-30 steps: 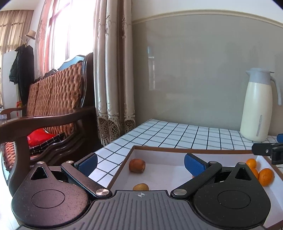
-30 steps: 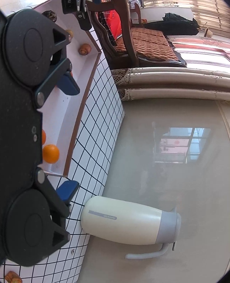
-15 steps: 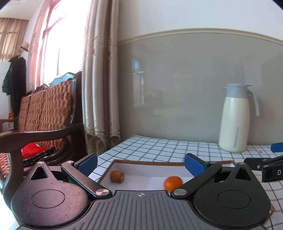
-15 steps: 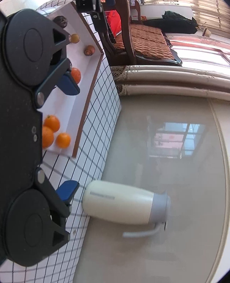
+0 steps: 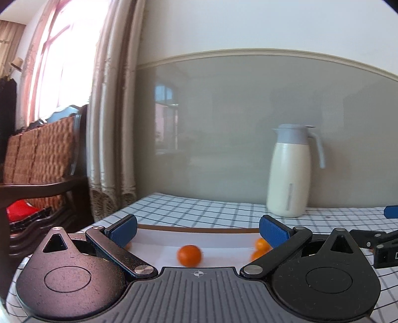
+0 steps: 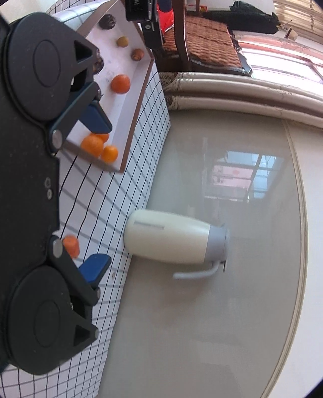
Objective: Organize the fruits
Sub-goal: 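Move both open tools back toward the two carrot pieces on the table, then grasp a carrot piece with the left tool while the right tool grasps the other carrot piece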
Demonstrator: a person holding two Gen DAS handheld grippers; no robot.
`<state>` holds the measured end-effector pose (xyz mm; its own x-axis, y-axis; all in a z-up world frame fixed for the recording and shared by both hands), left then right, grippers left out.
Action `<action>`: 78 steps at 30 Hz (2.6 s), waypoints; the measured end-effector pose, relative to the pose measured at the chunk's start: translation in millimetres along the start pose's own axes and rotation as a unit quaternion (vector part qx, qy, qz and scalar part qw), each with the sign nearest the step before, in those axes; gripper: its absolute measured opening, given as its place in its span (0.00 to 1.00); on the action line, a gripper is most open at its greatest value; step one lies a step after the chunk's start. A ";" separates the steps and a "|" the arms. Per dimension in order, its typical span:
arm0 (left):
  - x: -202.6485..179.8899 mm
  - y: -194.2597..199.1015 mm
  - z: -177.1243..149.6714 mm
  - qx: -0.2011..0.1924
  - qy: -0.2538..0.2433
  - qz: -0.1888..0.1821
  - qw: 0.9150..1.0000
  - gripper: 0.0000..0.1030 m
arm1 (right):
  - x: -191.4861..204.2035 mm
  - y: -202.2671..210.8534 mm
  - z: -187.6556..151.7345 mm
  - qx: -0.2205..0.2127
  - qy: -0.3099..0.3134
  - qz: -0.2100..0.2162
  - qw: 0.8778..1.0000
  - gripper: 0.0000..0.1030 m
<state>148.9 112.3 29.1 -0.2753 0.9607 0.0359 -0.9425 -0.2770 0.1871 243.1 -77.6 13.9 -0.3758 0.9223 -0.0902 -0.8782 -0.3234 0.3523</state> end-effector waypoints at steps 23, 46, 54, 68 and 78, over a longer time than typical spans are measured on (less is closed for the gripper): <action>-139.1 -1.8 -11.4 0.012 -0.070 -0.116 0.991 1.00 | -100.8 40.2 -45.1 0.022 -0.021 -0.093 0.995 0.93; -239.2 -89.7 -46.8 0.119 -0.108 -0.142 0.977 0.90 | -149.5 -53.3 -73.2 0.101 -0.051 -0.089 0.990 0.64; -256.4 -110.4 -63.2 0.158 -0.105 -0.154 0.970 0.78 | -154.1 -80.9 -79.5 0.134 -0.057 -0.066 0.987 0.36; -276.4 -137.3 -73.2 0.192 -0.085 -0.174 0.962 0.64 | -161.7 -92.0 -83.3 0.153 -0.067 -0.046 0.985 0.26; -293.7 -133.0 -77.0 0.205 -0.107 -0.197 0.953 0.35 | -161.3 -87.9 -81.6 0.158 -0.067 -0.057 0.984 0.23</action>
<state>340.4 -134.4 -82.0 0.1712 0.9824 0.0741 -0.7990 0.0945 0.5938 356.8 -215.2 -78.5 -0.2192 0.9752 -0.0304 -0.7687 -0.1535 0.6210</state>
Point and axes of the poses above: each gripper's, at about its wrist camera, not at the fingertips, and y roughly against the way its jaws point, x to its left, z to its top, the point moved 6 cm from there along -y, roughly the way its jaws point
